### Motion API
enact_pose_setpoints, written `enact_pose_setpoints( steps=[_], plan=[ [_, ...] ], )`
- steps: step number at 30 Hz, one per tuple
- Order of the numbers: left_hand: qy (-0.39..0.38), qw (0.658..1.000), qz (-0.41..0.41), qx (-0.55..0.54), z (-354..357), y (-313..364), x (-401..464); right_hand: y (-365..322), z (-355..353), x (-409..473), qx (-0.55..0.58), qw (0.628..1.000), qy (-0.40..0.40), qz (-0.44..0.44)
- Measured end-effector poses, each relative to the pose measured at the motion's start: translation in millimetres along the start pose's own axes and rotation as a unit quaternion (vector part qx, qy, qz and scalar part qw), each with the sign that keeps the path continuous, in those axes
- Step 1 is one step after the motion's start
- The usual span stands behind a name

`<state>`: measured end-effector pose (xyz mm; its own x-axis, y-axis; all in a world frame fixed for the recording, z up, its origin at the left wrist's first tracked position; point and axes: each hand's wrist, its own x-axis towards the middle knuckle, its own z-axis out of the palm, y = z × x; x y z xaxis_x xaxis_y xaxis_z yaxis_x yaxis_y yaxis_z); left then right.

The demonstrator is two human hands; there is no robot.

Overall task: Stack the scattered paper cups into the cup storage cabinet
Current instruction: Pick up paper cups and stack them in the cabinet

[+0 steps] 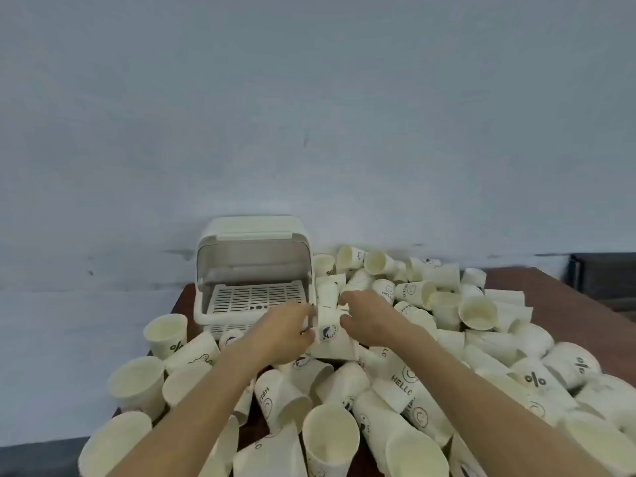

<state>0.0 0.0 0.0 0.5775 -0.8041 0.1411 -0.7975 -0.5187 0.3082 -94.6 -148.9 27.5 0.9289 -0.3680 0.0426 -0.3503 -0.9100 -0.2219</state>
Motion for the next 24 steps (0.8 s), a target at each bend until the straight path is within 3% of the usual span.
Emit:
enact_pose_setpoints(
  steps=[3, 8, 18, 24],
  plan=[
    [-0.041, 0.999, 0.031, 0.01, 7.1, 22.3, 5.1, 23.5, -4.9, -5.0, 0.0, 0.999, 0.011, 0.044],
    [-0.095, 0.986, 0.066, 0.118, 20.3, 44.8, 20.4, 44.5, -8.2, -10.0, -0.028, 0.994, 0.006, 0.104],
    [-0.068, 0.933, 0.157, 0.316, 24.2, 62.5, 37.1, 51.5, 6.8, 19.2, 0.0, 0.989, -0.009, 0.15],
    [-0.054, 0.941, 0.149, 0.3, 12.2, 56.7, 38.4, 53.7, 24.0, 31.4, 0.029, 0.984, -0.024, 0.173]
  ],
)
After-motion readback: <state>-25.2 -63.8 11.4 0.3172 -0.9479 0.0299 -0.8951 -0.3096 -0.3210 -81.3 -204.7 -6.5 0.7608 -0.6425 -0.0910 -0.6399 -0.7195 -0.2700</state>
